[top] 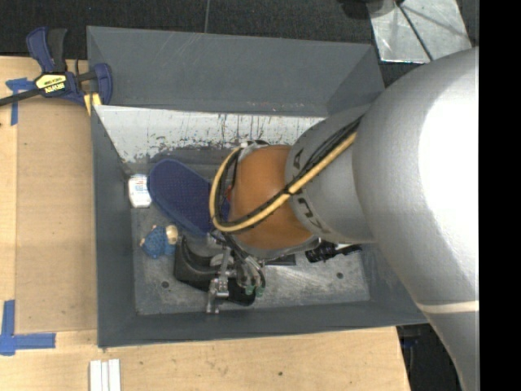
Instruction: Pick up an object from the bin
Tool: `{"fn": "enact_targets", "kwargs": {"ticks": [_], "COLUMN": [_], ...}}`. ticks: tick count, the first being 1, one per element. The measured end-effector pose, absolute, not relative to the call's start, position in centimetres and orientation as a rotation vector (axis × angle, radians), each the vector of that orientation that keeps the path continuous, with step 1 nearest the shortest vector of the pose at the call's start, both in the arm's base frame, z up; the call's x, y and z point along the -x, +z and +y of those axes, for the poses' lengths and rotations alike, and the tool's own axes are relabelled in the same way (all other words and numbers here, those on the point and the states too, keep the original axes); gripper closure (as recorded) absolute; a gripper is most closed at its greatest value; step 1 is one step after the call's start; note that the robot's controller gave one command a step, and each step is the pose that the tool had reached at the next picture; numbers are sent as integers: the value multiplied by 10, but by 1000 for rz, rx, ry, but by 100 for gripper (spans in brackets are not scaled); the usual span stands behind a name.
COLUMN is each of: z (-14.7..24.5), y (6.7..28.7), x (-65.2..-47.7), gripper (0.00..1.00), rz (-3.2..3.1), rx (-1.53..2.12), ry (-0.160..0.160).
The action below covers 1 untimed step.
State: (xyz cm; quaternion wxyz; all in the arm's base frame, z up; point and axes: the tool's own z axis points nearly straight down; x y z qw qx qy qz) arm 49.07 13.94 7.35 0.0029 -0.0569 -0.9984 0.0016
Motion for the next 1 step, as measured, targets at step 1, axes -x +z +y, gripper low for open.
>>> {"fn": "enact_targets", "kwargs": {"ticks": [1], "z": [139], "y": [75], "x": [-491], "gripper": [0], "rz": [-3133], "rx": [177], "ry": [2]}}
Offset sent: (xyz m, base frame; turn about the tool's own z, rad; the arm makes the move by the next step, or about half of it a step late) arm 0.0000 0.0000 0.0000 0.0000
